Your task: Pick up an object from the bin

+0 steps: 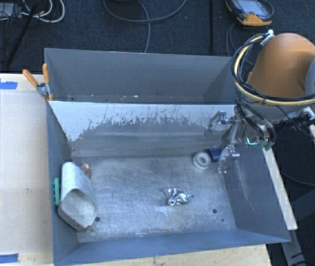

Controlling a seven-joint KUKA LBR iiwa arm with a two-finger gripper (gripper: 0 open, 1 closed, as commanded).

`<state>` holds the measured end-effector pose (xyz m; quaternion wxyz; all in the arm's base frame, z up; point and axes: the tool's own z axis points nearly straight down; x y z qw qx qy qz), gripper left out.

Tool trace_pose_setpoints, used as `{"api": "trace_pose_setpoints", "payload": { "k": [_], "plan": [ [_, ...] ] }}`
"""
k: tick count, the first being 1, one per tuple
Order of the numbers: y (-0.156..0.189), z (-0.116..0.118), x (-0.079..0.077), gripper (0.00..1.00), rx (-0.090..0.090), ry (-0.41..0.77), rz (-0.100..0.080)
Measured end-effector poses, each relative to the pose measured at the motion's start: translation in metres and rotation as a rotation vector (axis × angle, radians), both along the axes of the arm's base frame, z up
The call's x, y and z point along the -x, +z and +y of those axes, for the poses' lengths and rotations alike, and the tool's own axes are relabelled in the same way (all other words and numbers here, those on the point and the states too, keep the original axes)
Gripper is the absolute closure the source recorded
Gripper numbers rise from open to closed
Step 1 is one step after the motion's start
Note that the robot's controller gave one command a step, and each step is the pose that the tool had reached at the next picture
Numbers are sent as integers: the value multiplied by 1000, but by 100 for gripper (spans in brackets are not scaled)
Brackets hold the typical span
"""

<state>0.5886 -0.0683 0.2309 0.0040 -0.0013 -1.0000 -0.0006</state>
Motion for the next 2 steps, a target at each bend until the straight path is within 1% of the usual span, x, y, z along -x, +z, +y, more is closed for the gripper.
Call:
{"api": "trace_pose_setpoints", "payload": {
  "k": [1, 2],
  "plan": [
    [-161, 61, 48, 0, 2, -44, -10],
    [-131, 96, 115, 0, 0, -92, -1]
  ]
}}
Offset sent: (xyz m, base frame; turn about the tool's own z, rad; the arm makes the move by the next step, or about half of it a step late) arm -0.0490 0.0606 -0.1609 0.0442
